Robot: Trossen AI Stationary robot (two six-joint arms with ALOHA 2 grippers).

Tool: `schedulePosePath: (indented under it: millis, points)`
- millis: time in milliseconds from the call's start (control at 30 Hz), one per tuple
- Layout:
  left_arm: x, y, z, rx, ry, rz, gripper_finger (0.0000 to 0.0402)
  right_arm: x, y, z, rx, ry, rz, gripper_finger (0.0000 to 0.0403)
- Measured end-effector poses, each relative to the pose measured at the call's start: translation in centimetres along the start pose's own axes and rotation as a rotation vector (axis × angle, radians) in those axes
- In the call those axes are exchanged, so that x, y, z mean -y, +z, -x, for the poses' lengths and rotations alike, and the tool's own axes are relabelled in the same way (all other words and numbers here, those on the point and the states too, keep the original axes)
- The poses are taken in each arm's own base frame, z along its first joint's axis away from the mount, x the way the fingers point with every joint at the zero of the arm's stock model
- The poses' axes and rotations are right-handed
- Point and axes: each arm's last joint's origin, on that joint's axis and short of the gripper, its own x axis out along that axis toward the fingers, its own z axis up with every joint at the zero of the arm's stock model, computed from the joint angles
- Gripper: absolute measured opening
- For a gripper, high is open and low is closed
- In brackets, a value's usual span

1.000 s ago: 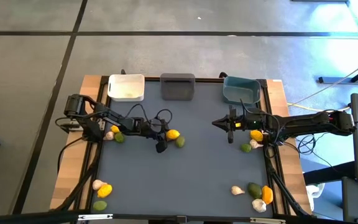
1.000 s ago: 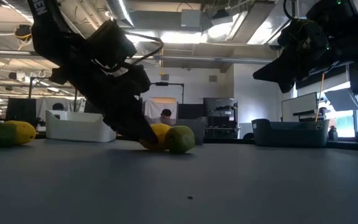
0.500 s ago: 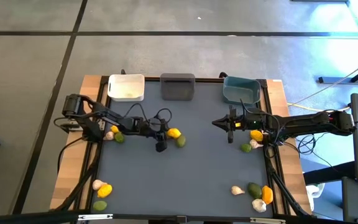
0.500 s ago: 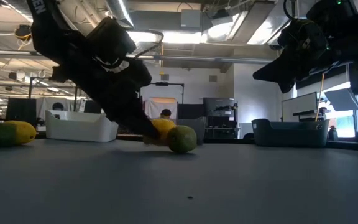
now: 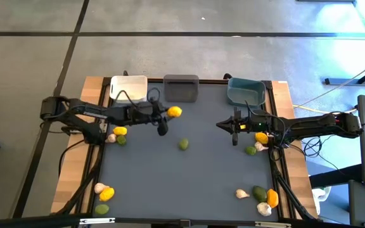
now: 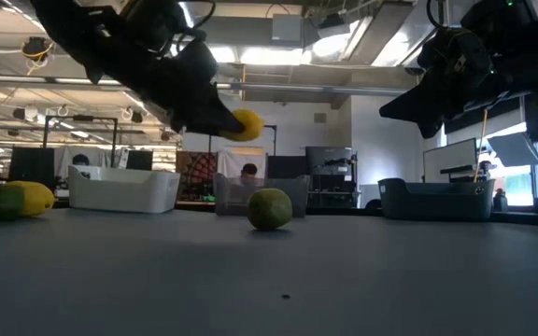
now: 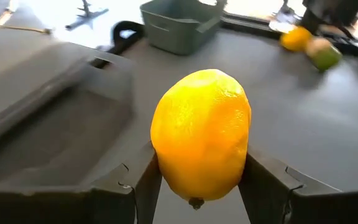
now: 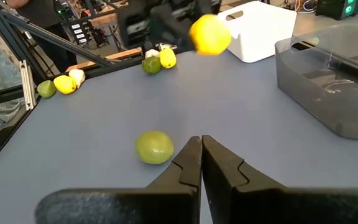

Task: Sort produce into baskets
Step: Put the lemon into the black transparent bin

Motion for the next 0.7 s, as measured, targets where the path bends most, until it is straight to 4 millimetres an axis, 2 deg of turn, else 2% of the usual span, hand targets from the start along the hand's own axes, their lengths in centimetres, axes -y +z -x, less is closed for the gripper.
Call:
schedulePosePath:
  millis: [133, 233, 467, 700]
  points:
    - [-2.0, 0.9, -0.3, 0.014, 0.053, 0.032, 0.0179, 0.1, 0.0, 0.0, 0.004, -0.023, 0.000, 0.0014]
    - [-2.7, 2.4, -0.9, 0.023, 0.055, 0.017, 0.0179, 0.2, 0.0, 0.0, 0.011, -0.055, 0.000, 0.0014]
    - [-4.9, 6.3, -2.5, -0.041, 0.139, 0.031, 0.0180, 0.2, 0.0, 0.0, 0.012, -0.062, 0.000, 0.0014]
    - [-7.4, 8.6, -4.8, -0.176, 0.218, 0.054, 0.0180, 0.2, 0.0, 0.0, 0.011, -0.062, 0.000, 0.0014]
